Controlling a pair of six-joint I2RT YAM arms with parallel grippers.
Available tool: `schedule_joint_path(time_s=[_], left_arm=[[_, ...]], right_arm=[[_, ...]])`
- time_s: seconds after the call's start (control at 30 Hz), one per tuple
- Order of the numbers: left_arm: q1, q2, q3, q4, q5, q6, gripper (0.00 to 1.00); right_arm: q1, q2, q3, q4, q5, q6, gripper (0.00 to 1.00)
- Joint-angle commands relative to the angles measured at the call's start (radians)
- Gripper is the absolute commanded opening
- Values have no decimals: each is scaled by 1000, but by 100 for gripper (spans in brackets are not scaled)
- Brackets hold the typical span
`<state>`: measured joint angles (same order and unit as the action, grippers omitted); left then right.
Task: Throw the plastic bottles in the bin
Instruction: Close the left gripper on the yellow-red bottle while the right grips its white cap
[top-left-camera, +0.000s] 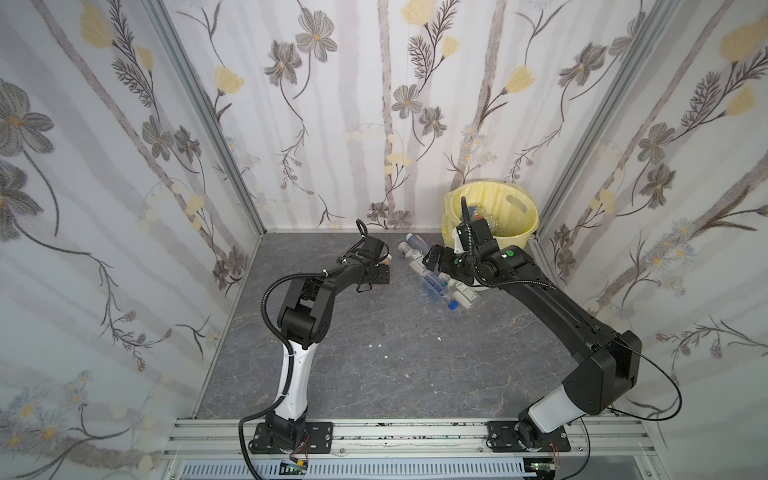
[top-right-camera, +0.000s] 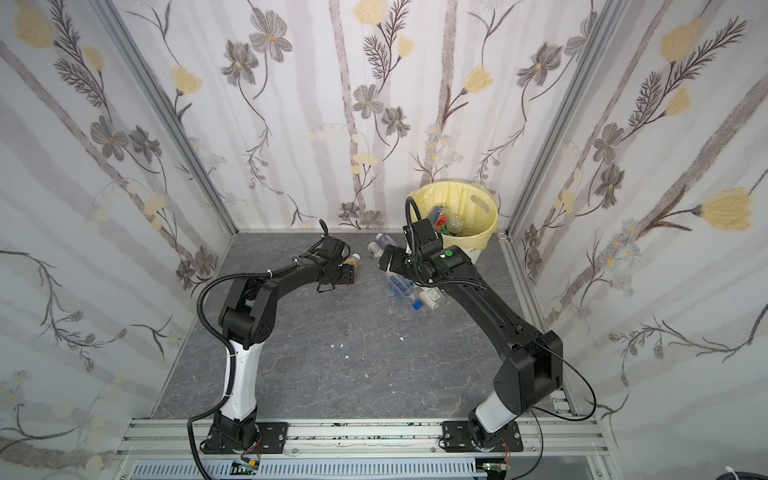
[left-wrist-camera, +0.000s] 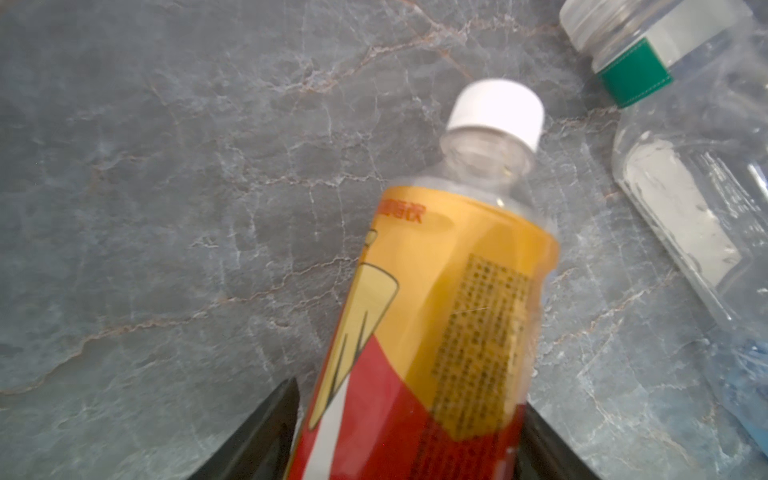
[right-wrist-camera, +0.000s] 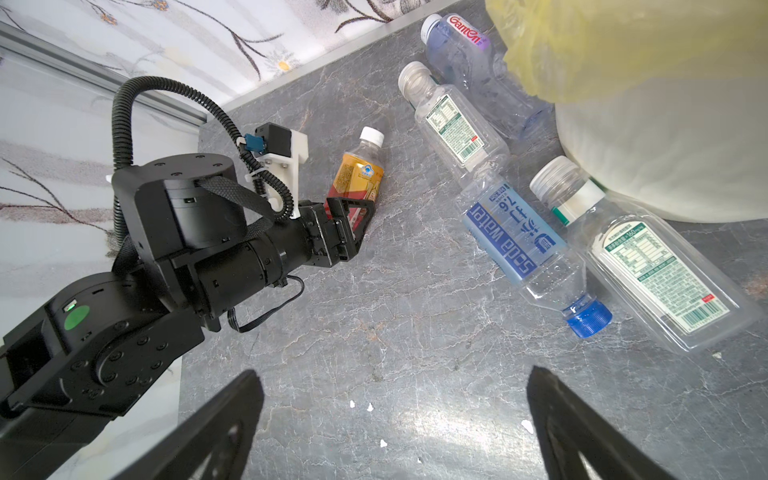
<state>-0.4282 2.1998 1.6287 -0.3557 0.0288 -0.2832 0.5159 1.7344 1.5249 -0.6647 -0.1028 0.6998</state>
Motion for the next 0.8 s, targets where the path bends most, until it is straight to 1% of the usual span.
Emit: schedule_joint_path(time_s=[0.0, 0.2, 0.37, 0.5, 0.77], left_arm=[[-1, -3, -9, -5, 33, 6, 65], [-2, -28, -34, -5, 53, 3, 58], [-1, -64, -69, -3, 80, -11, 55], [6, -103, -102, -2, 130, -33, 53], [9, -217, -203, 13, 242, -35, 53]], right_arm=[[0, -12, -19, 31, -23, 22, 100], [-1, -25, -45, 49, -28, 28, 100], [-2, -11, -66, 90, -61, 48, 100], [0, 6, -72, 123, -84, 71, 100], [25, 68, -87, 214, -131, 124, 100]])
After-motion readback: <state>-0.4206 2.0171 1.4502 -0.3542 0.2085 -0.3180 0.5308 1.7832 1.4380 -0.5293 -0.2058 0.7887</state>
